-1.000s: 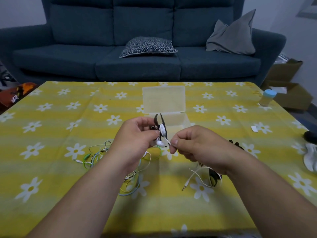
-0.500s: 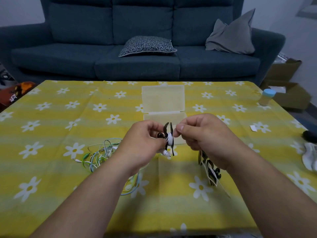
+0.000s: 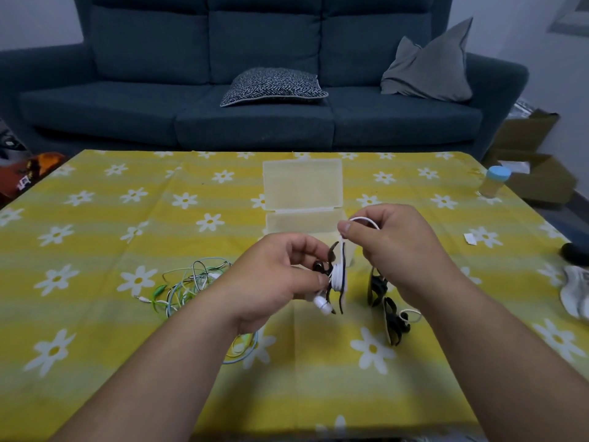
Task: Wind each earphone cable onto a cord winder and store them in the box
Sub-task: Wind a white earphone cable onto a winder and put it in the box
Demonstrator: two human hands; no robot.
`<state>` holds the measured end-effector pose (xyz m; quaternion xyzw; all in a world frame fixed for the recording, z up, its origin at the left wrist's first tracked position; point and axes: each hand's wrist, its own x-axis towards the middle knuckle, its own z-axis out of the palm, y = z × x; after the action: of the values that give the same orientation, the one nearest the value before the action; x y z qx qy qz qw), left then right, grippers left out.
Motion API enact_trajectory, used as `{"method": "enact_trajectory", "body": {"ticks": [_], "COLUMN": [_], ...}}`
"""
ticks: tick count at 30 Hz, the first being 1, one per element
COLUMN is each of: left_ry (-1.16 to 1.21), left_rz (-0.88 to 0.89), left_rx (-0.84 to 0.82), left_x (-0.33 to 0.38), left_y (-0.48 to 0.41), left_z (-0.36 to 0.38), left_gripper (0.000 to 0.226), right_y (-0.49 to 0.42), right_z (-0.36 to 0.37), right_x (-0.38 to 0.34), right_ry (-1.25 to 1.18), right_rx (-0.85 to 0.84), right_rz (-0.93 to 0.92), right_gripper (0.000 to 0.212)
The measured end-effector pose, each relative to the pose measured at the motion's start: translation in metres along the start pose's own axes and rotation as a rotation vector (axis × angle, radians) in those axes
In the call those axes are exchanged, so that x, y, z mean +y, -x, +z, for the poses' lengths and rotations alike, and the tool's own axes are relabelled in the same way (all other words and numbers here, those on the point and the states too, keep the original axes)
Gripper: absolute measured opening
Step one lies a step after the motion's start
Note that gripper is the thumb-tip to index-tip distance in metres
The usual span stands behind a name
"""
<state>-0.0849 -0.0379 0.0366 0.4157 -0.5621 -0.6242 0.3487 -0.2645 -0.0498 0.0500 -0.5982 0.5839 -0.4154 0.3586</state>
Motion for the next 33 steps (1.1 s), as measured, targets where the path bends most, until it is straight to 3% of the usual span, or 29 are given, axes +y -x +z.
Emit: {"method": "enact_trajectory", "body": {"ticks": [3, 7, 13, 18, 24, 33], "left_ry": [0.115, 0.188, 0.304, 0.293, 0.269, -0.367], "left_rz": [0.028, 0.077, 0.12, 0.059, 0.032, 0.186], "left_rx": [-0.048, -0.029, 0.252, 0.459, 0.451, 0.41], "left_x": [0.002, 0.007, 0.012, 0.012, 0.01, -0.001], "left_y": [0.002, 0.003, -0.001, -0.005, -0.004, -0.007], "left_z": [0.001, -0.001, -0.007, -0.022, -0.018, -0.011], "left_gripper": [0.027, 0.03, 0.025, 0.023, 0.02, 0.028], "right_y": [0.0, 0.002, 0.004, 0.01, 0.016, 0.019], "right_z": [0.003, 0.009, 0.016, 0.015, 0.014, 0.012], "right_x": [0.002, 0.004, 0.012, 0.003, -0.006, -0.015], "right_ry": [-0.076, -0.025, 0.03, 0.136, 0.175, 0.074], "right_rx": [-0.066, -0.139, -0.282, -0.516, -0.696, -0.676], "right_rz": [0.073, 0.114, 0.235, 0.162, 0.096, 0.018], "right_gripper": [0.032, 0.02, 0.02, 0.018, 0.033, 0.036]}}
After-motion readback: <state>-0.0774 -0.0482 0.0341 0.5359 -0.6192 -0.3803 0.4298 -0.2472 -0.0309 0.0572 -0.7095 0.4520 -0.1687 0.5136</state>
